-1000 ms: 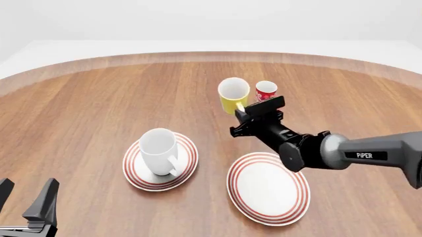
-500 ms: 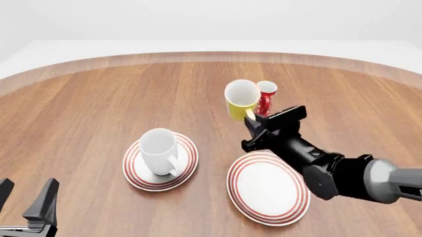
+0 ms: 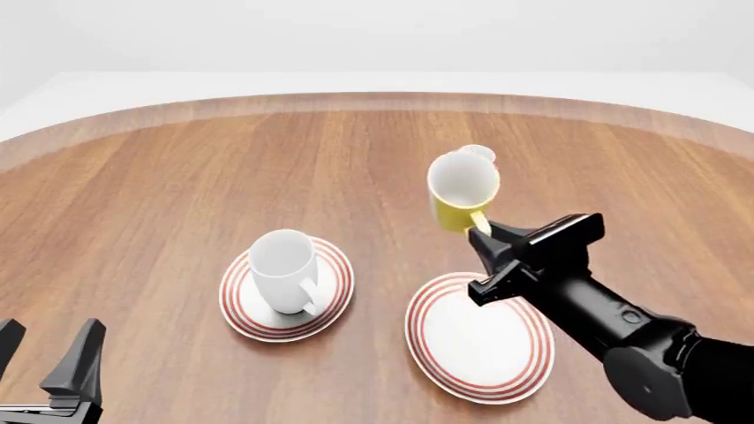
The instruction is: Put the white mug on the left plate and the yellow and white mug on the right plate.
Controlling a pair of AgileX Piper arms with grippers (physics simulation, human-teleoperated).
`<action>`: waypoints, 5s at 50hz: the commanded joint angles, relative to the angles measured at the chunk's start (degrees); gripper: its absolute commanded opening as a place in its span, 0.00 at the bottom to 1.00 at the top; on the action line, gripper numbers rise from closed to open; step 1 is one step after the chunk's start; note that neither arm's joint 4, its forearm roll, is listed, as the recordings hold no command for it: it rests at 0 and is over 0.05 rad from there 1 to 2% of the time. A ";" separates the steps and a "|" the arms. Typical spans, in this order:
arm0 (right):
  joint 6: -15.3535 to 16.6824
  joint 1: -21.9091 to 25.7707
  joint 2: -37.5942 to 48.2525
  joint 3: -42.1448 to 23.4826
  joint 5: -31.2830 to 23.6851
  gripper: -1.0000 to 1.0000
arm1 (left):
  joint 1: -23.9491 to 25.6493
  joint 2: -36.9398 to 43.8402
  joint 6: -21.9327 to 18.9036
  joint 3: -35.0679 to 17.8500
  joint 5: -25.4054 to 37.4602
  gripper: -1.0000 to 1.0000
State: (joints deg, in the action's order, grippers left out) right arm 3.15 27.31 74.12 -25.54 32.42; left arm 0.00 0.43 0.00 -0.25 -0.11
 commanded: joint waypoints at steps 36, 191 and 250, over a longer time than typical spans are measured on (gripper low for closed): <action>0.40 -0.83 -34.17 14.98 -19.61 0.00 | 0.00 0.00 0.00 0.00 0.00 1.00; -6.75 2.61 -3.73 25.54 4.87 0.00 | 0.00 0.00 0.00 0.00 0.00 1.00; -5.90 -0.28 -27.15 25.53 -18.57 1.00 | 0.00 0.00 0.00 0.00 0.00 1.00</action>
State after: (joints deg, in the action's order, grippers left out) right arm -3.38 28.10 54.99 -0.01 21.08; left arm 0.00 0.43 0.00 -0.25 -0.11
